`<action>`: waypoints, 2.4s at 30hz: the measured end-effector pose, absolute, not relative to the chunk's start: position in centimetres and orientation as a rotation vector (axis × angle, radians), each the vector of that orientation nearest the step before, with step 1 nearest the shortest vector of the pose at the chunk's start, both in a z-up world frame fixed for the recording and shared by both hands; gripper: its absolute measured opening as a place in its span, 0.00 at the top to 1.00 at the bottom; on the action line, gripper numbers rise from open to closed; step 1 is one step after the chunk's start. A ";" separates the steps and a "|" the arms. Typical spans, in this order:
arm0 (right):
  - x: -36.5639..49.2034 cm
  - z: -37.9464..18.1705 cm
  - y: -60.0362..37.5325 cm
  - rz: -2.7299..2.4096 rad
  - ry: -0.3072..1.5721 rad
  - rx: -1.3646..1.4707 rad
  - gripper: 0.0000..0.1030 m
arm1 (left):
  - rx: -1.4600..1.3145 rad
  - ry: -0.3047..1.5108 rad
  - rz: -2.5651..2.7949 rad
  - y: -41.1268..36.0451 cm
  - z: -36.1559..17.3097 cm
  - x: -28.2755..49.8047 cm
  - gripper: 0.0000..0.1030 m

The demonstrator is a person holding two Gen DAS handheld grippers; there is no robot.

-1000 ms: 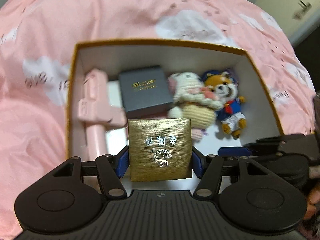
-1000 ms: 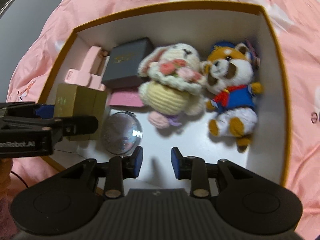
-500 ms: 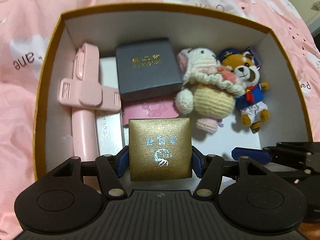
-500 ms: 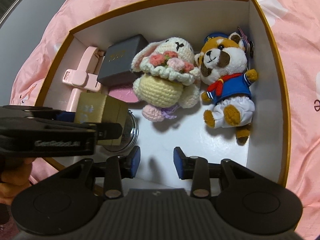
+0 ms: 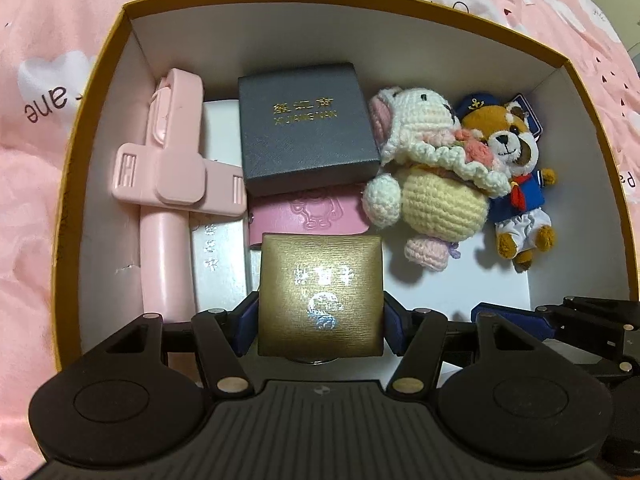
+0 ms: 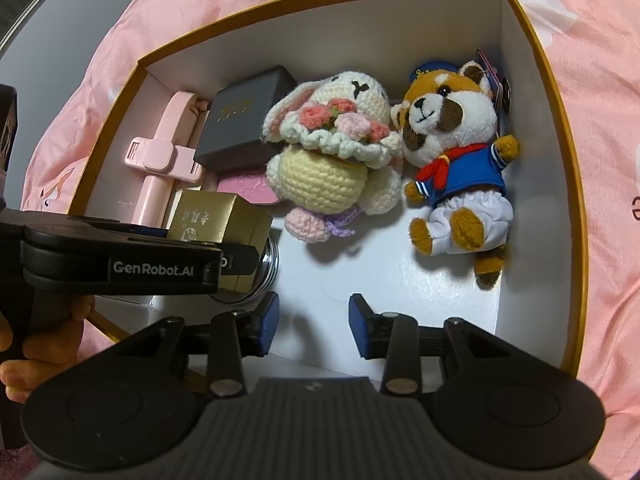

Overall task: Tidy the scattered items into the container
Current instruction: 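Lower the gold box beside the pink wallet and open the left tool, then withdraw both tools from the box and lower them toward the feather toy and Vaseline tube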

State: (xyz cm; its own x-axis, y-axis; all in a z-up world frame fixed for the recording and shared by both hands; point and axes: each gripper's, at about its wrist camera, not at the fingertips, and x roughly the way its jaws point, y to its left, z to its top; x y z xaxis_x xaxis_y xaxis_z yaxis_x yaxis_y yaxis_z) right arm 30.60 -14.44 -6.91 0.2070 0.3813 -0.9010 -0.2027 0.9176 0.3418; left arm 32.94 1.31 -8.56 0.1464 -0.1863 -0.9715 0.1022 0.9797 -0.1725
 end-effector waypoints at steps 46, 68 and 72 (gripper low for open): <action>23.8 1.1 -13.2 0.451 0.963 0.144 0.53 | -0.069 0.963 -0.320 5.2 2.4 21.3 0.37; 9.3 -1.3 -18.9 0.324 0.943 0.128 0.49 | 0.078 0.942 -0.430 4.4 -0.9 6.1 0.38; 7.5 -2.5 -18.5 0.325 0.961 0.106 0.54 | 0.006 0.990 -0.464 4.3 -2.5 4.9 0.38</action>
State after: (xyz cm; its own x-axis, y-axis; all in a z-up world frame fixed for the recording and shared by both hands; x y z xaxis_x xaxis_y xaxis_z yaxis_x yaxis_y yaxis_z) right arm 7.49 -18.54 -2.49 0.5289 0.3182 -0.7868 -0.2247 0.9465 0.2317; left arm 4.86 4.34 -2.45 0.4593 -0.3741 -0.8057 0.3791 0.9028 -0.2030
